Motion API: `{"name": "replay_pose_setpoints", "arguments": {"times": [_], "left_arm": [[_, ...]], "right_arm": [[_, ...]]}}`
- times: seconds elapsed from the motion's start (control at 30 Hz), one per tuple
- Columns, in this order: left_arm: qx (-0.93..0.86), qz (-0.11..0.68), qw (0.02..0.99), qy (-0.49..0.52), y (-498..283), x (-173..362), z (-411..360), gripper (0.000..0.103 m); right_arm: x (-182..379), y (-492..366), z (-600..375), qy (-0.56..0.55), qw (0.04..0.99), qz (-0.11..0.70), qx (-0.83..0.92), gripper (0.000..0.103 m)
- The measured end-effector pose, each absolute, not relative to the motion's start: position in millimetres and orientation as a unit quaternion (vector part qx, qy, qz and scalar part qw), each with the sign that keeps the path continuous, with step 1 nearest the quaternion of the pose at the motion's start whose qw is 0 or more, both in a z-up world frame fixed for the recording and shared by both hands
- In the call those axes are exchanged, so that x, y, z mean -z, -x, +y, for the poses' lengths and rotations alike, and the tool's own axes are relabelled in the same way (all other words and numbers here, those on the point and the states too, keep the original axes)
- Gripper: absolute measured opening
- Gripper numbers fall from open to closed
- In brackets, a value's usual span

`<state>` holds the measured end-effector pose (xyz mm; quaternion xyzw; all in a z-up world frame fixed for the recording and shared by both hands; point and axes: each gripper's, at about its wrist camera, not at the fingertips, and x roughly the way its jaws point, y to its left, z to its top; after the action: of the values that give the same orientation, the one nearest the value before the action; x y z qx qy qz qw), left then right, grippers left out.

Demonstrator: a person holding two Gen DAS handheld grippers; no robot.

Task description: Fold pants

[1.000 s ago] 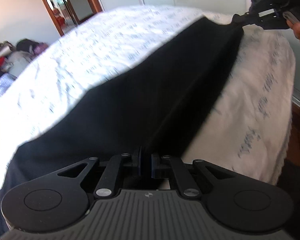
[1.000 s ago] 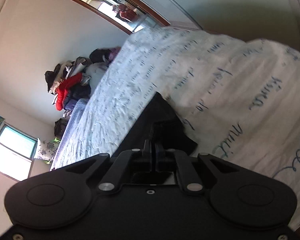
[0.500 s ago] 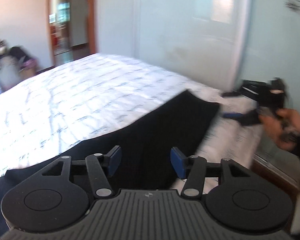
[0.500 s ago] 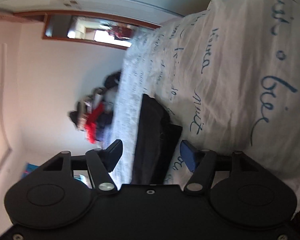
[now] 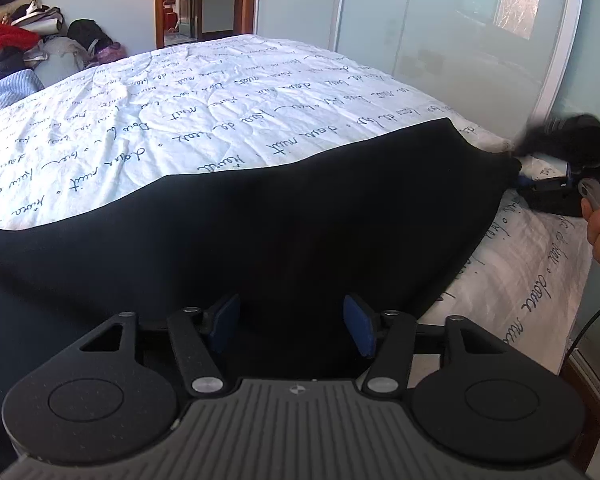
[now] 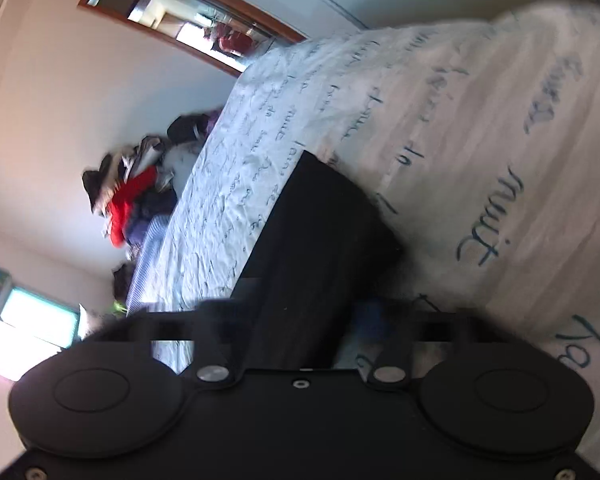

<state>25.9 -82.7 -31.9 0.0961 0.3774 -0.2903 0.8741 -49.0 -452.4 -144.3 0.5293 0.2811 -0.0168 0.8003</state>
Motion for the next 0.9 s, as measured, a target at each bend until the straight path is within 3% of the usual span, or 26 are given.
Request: {"name": "replay_pose_setpoints", "arguments": {"times": [0.1,0.2,0.3,0.33,0.37,0.4,0.47,0.53,0.77,0.83,0.9], "left_arm": [[0.289,0.381,0.873,-0.098,-28.1,31.8,-89.2,0.067],[0.301,0.385,0.868,-0.09,-29.1,22.9,-94.2,0.068],[0.33,0.379,0.861,-0.083,-24.5,17.2,-99.8,0.087],[0.335,0.381,0.857,-0.091,-22.8,21.4,-103.2,0.099],[0.337,0.388,0.852,-0.101,-22.1,27.8,-106.6,0.097],[0.335,0.403,0.844,-0.114,-22.7,36.0,-111.1,0.095],[0.329,0.403,0.843,-0.135,-18.1,39.9,-114.8,0.093],[0.338,0.395,0.845,-0.126,-14.7,28.9,-110.6,0.091],[0.328,0.342,0.879,-0.049,-25.2,-5.3,-98.2,0.093],[0.32,0.356,0.876,-0.057,-31.0,7.5,-107.8,0.092],[0.305,0.392,0.863,-0.09,-38.1,34.3,-121.3,0.089]], "right_arm": [[142.6,47.0,-453.5,-0.526,0.8,0.288,0.024,0.007],[104.4,56.0,-445.0,-0.486,0.83,0.275,0.01,0.007],[85.2,69.9,-442.8,-0.451,0.85,0.272,0.013,0.006],[94.8,71.4,-446.0,-0.444,0.848,0.286,0.025,0.006],[114.0,69.7,-452.1,-0.451,0.836,0.311,0.039,0.006],[139.3,68.0,-460.7,-0.471,0.815,0.333,0.051,0.0],[166.6,81.2,-479.1,-0.555,0.778,0.292,0.024,0.0],[157.3,96.5,-486.7,-0.574,0.775,0.261,0.044,0.023],[75.4,91.3,-465.3,-0.448,0.874,0.178,0.057,0.027],[76.1,61.1,-454.3,-0.459,0.866,0.199,-0.018,0.053],[88.1,28.9,-445.6,-0.477,0.848,0.22,-0.066,0.056]]}}
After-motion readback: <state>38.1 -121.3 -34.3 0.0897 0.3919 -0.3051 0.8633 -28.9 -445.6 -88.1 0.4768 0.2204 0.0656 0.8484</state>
